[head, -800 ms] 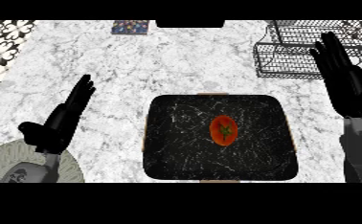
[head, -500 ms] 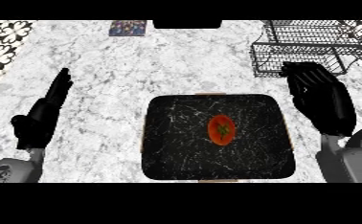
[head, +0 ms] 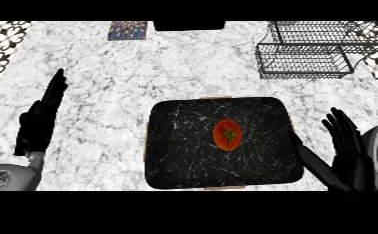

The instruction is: Pick the tomato from the tray and place it in the tiered basket

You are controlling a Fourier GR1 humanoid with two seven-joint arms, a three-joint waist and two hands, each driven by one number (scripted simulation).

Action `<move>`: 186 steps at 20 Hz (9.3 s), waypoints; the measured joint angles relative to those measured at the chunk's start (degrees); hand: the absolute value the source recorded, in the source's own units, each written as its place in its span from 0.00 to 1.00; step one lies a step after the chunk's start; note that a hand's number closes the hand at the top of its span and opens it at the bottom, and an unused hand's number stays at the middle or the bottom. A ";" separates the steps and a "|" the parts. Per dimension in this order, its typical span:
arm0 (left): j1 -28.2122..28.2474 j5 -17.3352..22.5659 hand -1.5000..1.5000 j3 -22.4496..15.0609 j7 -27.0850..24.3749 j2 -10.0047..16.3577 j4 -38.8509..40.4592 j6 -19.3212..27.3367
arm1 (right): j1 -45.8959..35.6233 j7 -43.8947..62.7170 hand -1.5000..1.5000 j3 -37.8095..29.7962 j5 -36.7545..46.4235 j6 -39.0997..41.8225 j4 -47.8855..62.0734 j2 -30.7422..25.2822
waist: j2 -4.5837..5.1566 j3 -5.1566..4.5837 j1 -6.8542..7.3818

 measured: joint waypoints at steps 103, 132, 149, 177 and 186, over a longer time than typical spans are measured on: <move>-2.32 -15.34 0.50 11.34 5.68 -11.56 -3.11 -10.89 | -32.89 63.87 1.00 23.25 52.64 39.16 16.48 12.61 | 0.59 -0.03 3.21; -1.29 -17.17 0.50 12.71 6.40 -13.38 -4.22 -11.67 | -61.29 63.28 1.00 3.14 60.27 44.17 0.08 -1.02 | 0.35 -0.01 2.34; -1.59 -18.43 0.50 13.21 6.26 -14.37 -4.45 -12.60 | -65.54 43.87 1.00 -2.70 68.55 43.33 25.21 -15.18 | 0.72 -0.02 3.16; -2.27 -19.26 0.50 15.47 5.39 -15.14 -3.46 -14.50 | -65.48 17.91 0.00 -20.75 57.43 38.24 58.09 -17.37 | 0.59 -0.04 3.09; -2.79 -19.96 0.50 15.67 5.66 -15.67 -2.90 -14.34 | -66.58 15.81 0.00 -27.05 51.45 33.35 55.00 -18.57 | 0.49 0.01 2.64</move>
